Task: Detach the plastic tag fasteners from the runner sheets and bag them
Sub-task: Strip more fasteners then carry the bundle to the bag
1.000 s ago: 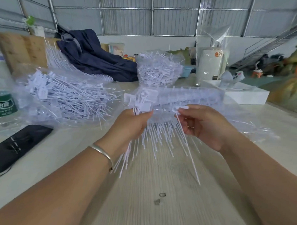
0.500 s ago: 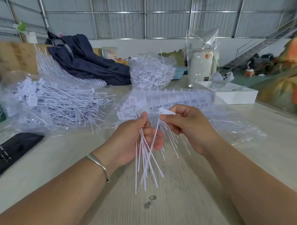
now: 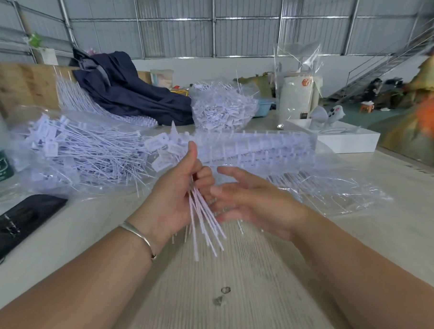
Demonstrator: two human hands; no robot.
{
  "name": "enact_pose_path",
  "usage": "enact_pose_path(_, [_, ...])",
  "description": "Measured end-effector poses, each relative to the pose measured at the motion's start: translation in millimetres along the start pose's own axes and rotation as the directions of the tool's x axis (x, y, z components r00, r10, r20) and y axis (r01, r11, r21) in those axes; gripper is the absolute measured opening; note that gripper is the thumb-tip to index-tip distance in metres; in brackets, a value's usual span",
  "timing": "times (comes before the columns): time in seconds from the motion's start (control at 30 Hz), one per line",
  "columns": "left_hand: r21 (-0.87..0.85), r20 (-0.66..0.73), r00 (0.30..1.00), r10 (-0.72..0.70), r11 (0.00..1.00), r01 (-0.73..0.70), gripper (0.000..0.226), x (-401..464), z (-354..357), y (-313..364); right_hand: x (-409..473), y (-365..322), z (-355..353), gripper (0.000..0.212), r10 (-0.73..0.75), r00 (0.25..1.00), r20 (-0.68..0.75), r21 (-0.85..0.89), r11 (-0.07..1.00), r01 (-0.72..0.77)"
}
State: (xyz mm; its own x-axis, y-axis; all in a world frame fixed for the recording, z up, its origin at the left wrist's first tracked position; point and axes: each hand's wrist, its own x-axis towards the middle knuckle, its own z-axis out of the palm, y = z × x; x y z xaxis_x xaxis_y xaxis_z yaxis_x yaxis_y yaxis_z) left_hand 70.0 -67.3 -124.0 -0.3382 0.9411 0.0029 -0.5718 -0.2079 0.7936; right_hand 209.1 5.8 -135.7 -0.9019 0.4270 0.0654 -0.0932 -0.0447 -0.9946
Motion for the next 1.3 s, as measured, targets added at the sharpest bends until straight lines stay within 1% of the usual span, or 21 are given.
enact_pose_path(0.03, [0.037, -0.039, 0.998, 0.042, 0.999, -0.04, 0.051, -0.3, 0.2, -1.0, 0.7, 2.2, 3.1, 0.079, 0.026, 0.998, 0.056, 0.002, 1.0, -0.026])
enact_pose_path(0.07, [0.114, -0.074, 0.992, 0.103, 0.989, -0.095, 0.05, -0.5, 0.3, -2.6, 1.4, 4.3, 6.1, 0.069, 0.043, 0.993, 0.106, -0.011, 0.999, -0.042])
enact_pose_path(0.13, [0.348, -0.11, 0.965, 0.238, 0.919, -0.187, 0.051, -1.5, 0.2, -6.5, 2.1, 7.2, 9.8, 0.053, 0.071, 0.981, 0.179, -0.017, 0.997, -0.069])
enact_pose_path(0.2, [0.591, -0.132, 0.929, 0.347, 0.78, -0.207, 0.057, -1.8, -2.1, -9.5, 1.0, 6.8, 11.0, 0.045, 0.068, 0.976, 0.209, -0.04, 0.997, -0.061])
enact_pose_path(0.27, [0.734, -0.112, 0.883, 0.456, 0.637, -0.236, 0.055, -1.9, -5.5, -10.0, -0.3, 4.9, 10.5, 0.031, 0.027, 0.984, 0.178, -0.166, 0.986, 0.003])
enact_pose_path(0.33, [0.796, -0.057, 0.84, 0.539, 0.533, -0.288, 0.058, -0.9, -8.6, -10.7, -1.4, 4.1, 11.3, 0.021, -0.004, 0.991, 0.135, -0.316, 0.948, 0.047])
enact_pose_path(0.37, [0.803, -0.038, 0.821, 0.57, 0.506, -0.314, 0.06, -0.6, -9.2, -11.6, -1.1, 4.3, 12.5, 0.017, -0.016, 0.992, 0.122, -0.366, 0.929, 0.06])
enact_pose_path(0.43, [0.798, -0.03, 0.779, 0.627, 0.485, -0.359, 0.06, -1.2, -10.1, -13.1, -0.1, 4.9, 14.7, 0.009, -0.051, 0.996, 0.079, -0.421, 0.904, 0.08])
enact_pose_path(0.47, [0.794, -0.035, 0.758, 0.652, 0.479, -0.375, 0.059, -1.8, -10.0, -13.3, 0.5, 4.7, 15.8, 0.01, -0.087, 0.995, 0.046, -0.448, 0.888, 0.099])
enact_pose_path(0.53, [0.782, -0.06, 0.721, 0.69, 0.481, -0.396, 0.06, -1.8, -9.0, -11.6, 1.4, 3.6, 18.8, 0.018, -0.186, 0.982, -0.018, -0.526, 0.837, 0.149])
enact_pose_path(0.6, [0.76, -0.101, 0.695, 0.712, 0.506, -0.408, 0.061, -0.6, -9.0, -8.0, 3.3, 4.7, 22.6, 0.023, -0.265, 0.962, -0.067, -0.598, 0.783, 0.174])
enact_pose_path(0.63, [0.738, -0.125, 0.7, 0.703, 0.537, -0.408, 0.061, 0.6, -9.7, -6.7, 4.5, 6.1, 24.4, 0.024, -0.291, 0.953, -0.089, -0.64, 0.75, 0.169])
enact_pose_path(0.67, [0.711, -0.149, 0.723, 0.675, 0.581, -0.396, 0.061, 2.2, -11.2, -5.1, 5.9, 6.5, 26.3, 0.025, -0.317, 0.943, -0.101, -0.696, 0.7, 0.161])
enact_pose_path(0.73, [0.667, -0.19, 0.796, 0.575, 0.671, -0.325, 0.06, 5.9, -15.4, -2.2, 9.0, 4.2, 28.2, 0.028, -0.36, 0.926, -0.111, -0.804, 0.581, 0.13])
enact_pose_path(0.8, [0.646, -0.206, 0.842, 0.5, 0.715, -0.267, 0.059, 9.0, -22.6, 3.3, 16.6, -2.9, 28.7, 0.03, -0.383, 0.913, -0.137, -0.855, 0.512, 0.087])
enact_pose_path(0.87, [0.64, -0.196, 0.847, 0.493, 0.719, -0.27, 0.067, 13.4, -29.6, 12.1, 28.2, -13.5, 27.3, 0.029, -0.405, 0.897, -0.179, -0.874, 0.484, 0.044])
enact_pose_path(0.93, [0.621, -0.235, 0.828, 0.51, 0.733, -0.276, 0.066, 17.1, -35.4, 23.9, 44.0, -26.1, 27.9, 0.029, -0.414, 0.885, -0.214, -0.872, 0.488, 0.018])
enact_pose_path(1.07, [0.497, -0.438, 0.751, 0.495, 0.829, -0.257, 0.031, 25.9, -50.4, 38.5, 86.0, -54.7, 41.9, 0.033, -0.454, 0.865, -0.213, -0.875, 0.482, 0.037])
enact_pose_path(1.17, [0.353, -0.577, 0.675, 0.459, 0.886, -0.3, 0.015, 27.1, -58.1, 41.1, 124.0, -71.9, 64.1, 0.034, -0.519, 0.837, -0.174, -0.913, 0.404, 0.061])
enact_pose_path(1.23, [0.312, -0.66, 0.578, 0.48, 0.875, -0.371, 0.008, 27.1, -63.5, 46.5, 150.5, -76.3, 79.9, 0.034, -0.569, 0.811, -0.133, -0.94, 0.332, 0.078])
enact_pose_path(1.3, [0.384, -0.711, 0.425, 0.56, 0.816, -0.433, 0.007, 26.7, -71.6, 55.8, 172.9, -71.4, 95.8, 0.031, -0.598, 0.795, -0.103, -0.955, 0.283, 0.089])
